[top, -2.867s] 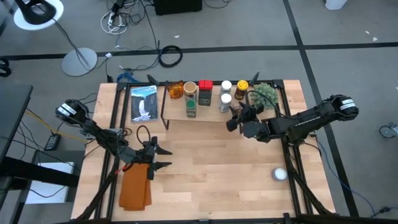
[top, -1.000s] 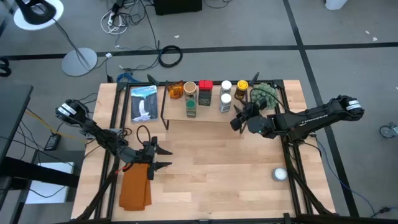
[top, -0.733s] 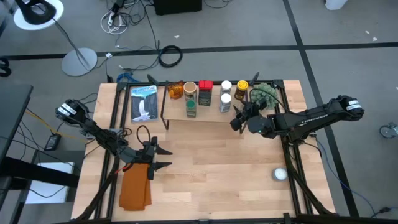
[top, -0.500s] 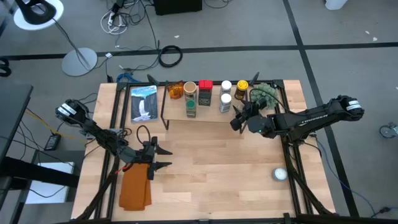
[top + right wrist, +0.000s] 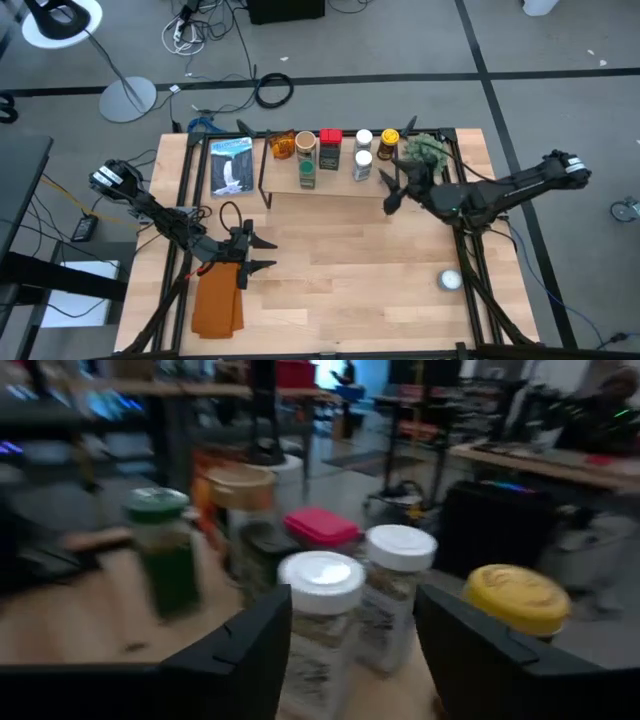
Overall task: Shelf spices
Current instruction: Return to Home Position
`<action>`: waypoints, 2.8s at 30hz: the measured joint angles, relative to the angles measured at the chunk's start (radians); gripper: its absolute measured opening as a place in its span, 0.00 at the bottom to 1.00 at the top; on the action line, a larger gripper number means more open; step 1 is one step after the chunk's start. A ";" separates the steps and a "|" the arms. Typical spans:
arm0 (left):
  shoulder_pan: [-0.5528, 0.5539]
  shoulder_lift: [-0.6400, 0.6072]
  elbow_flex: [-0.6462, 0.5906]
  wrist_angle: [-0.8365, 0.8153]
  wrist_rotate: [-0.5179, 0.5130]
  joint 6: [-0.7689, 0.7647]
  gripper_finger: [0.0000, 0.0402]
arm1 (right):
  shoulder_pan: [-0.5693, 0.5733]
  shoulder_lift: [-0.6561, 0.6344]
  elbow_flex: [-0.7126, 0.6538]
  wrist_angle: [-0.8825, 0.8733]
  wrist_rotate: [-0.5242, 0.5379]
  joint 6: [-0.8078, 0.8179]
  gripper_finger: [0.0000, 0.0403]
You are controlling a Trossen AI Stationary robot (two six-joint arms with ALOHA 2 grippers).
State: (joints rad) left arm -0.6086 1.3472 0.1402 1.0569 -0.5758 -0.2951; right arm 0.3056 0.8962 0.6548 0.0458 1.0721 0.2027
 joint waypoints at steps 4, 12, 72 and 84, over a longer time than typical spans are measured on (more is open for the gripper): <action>0.000 0.000 0.000 0.000 0.000 0.000 0.55 | 0.091 -0.007 0.000 -0.081 -0.043 0.116 0.32; 0.000 0.000 0.000 0.000 0.000 0.001 0.55 | 0.247 0.073 0.000 -0.168 -0.351 0.181 0.06; 1.062 -0.364 -0.134 -0.045 1.290 0.134 0.55 | 0.381 -0.767 -0.460 -0.430 -0.491 0.113 0.11; 1.001 -0.510 -0.134 0.005 1.303 -0.054 0.55 | 0.381 -0.834 -0.460 -0.455 -0.489 0.076 0.11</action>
State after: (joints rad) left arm 0.3928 0.8367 0.0063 1.0617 0.7273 -0.3487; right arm 0.6865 0.0624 0.1951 -0.4088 0.5835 0.2787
